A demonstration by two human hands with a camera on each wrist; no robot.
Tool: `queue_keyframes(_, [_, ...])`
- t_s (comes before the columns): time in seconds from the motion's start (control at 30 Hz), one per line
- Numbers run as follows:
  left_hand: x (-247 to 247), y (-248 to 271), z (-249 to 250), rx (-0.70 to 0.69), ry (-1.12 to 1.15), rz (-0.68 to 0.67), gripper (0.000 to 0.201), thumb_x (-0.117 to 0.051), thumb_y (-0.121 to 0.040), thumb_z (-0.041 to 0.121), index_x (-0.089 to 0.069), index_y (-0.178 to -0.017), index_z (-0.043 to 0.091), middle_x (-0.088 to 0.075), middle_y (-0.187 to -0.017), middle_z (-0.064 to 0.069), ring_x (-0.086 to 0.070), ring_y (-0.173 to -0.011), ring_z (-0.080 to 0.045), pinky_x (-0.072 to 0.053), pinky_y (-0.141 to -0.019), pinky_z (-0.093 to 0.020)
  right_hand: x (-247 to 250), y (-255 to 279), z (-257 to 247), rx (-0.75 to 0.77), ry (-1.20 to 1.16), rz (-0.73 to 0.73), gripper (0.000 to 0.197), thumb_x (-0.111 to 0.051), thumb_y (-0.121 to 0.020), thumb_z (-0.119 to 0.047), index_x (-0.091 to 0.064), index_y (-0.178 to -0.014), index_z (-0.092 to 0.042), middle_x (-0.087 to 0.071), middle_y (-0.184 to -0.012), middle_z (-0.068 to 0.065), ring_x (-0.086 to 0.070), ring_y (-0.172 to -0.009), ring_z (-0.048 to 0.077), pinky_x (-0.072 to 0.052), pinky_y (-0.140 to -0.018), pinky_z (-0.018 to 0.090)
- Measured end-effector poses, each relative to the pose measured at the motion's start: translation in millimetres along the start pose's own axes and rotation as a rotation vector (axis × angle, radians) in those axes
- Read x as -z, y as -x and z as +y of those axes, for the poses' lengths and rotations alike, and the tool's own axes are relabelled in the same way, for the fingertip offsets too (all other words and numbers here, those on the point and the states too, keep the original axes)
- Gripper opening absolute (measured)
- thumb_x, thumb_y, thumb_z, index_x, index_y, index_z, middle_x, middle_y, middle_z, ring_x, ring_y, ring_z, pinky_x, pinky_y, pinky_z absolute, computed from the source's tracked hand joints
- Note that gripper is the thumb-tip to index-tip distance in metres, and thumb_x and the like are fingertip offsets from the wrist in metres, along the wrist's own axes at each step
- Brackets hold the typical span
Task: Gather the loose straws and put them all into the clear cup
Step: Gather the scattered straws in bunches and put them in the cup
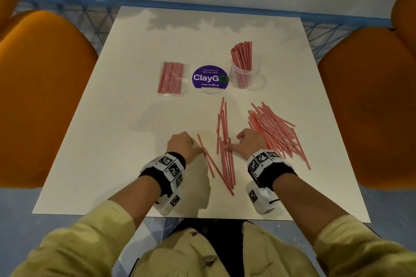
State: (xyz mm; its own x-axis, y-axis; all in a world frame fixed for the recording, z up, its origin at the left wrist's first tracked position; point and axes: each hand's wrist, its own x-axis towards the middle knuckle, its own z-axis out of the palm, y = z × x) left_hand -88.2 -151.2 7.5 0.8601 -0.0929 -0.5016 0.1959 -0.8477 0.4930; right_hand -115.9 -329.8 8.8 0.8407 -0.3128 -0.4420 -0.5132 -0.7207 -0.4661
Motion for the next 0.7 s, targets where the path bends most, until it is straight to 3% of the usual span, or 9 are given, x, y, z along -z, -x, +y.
queue_keyframes(0.07, [-8.5, 4.3, 4.0, -0.001, -0.053, -0.092, 0.042, -0.070, -0.076, 0.047, -0.065, -0.072, 0.006, -0.065, -0.069, -0.007, -0.061, -0.064, -0.019, -0.051, -0.061, -0.029, 0.3, 4.2, -2.7, -0.026, 0.081, -0.037, 0.056, -0.075, -0.072, -0.041, -0.060, -0.114, -0.006, -0.064, -0.113, 0.006, -0.060, -0.107, 0.021, -0.047, -0.084, 0.026])
queue_keyframes(0.17, [-26.0, 7.3, 17.0, -0.037, -0.015, -0.077, 0.027, -0.069, -0.080, 0.032, -0.074, -0.092, 0.008, -0.073, -0.093, -0.009, -0.066, -0.084, -0.021, -0.049, -0.070, -0.026, -7.9, 8.9, -12.4, -0.025, 0.063, -0.057, 0.041, -0.076, -0.074, -0.026, -0.067, -0.104, 0.000, -0.070, -0.108, 0.012, -0.066, -0.100, 0.024, -0.052, -0.083, 0.028])
queue_keyframes(0.27, [-37.9, 10.9, 31.1, -0.033, 0.049, -0.042, 0.020, -0.061, -0.082, 0.016, -0.072, -0.094, 0.004, -0.073, -0.096, -0.014, -0.067, -0.094, -0.029, -0.050, -0.077, -0.029, -19.2, 7.1, -18.0, -0.038, 0.021, -0.050, 0.027, -0.070, -0.079, -0.017, -0.071, -0.098, 0.001, -0.072, -0.102, 0.016, -0.067, -0.092, 0.028, -0.054, -0.080, 0.030])
queue_keyframes(0.33, [-42.3, 13.1, 37.9, -0.027, 0.079, -0.019, 0.022, -0.057, -0.083, 0.010, -0.070, -0.098, 0.001, -0.071, -0.099, -0.016, -0.065, -0.098, -0.031, -0.050, -0.080, -0.031, -25.5, 5.3, -18.0, -0.062, -0.043, -0.036, 0.021, -0.067, -0.082, -0.019, -0.074, -0.089, -0.001, -0.073, -0.087, 0.015, -0.063, -0.072, 0.025, -0.052, -0.065, 0.027])
queue_keyframes(0.43, [-46.5, 9.4, 40.8, -0.021, 0.103, -0.015, 0.026, -0.054, -0.081, 0.006, -0.070, -0.102, 0.004, -0.071, -0.103, -0.015, -0.066, -0.096, -0.029, -0.051, -0.080, -0.030, -30.9, 2.2, -16.1, -0.135, -0.143, -0.060, 0.025, -0.067, -0.082, -0.023, -0.071, -0.069, -0.002, -0.059, -0.059, 0.007, -0.049, -0.050, 0.018, -0.037, -0.045, 0.021])
queue_keyframes(0.57, [-42.4, 4.5, 41.0, -0.018, 0.147, -0.061, 0.024, -0.053, -0.087, 0.010, -0.072, -0.101, 0.005, -0.072, -0.102, -0.015, -0.065, -0.097, -0.028, -0.049, -0.080, -0.028, -30.3, -5.4, -9.3, -0.211, -0.349, -0.143, 0.028, -0.070, -0.079, -0.022, -0.067, -0.065, 0.001, -0.065, -0.063, 0.013, -0.061, -0.061, 0.027, -0.053, -0.061, 0.028])
queue_keyframes(0.7, [-47.7, 3.2, 38.4, 0.000, 0.146, -0.083, 0.028, -0.047, -0.093, 0.014, -0.067, -0.106, 0.000, -0.068, -0.109, -0.016, -0.063, -0.102, -0.029, -0.048, -0.081, -0.027, -26.3, -4.4, -3.7, -0.279, -0.545, -0.248, 0.022, -0.064, -0.083, -0.012, -0.051, -0.066, -0.017, -0.055, -0.032, -0.016, -0.055, -0.061, 0.011, -0.050, -0.051, 0.016])
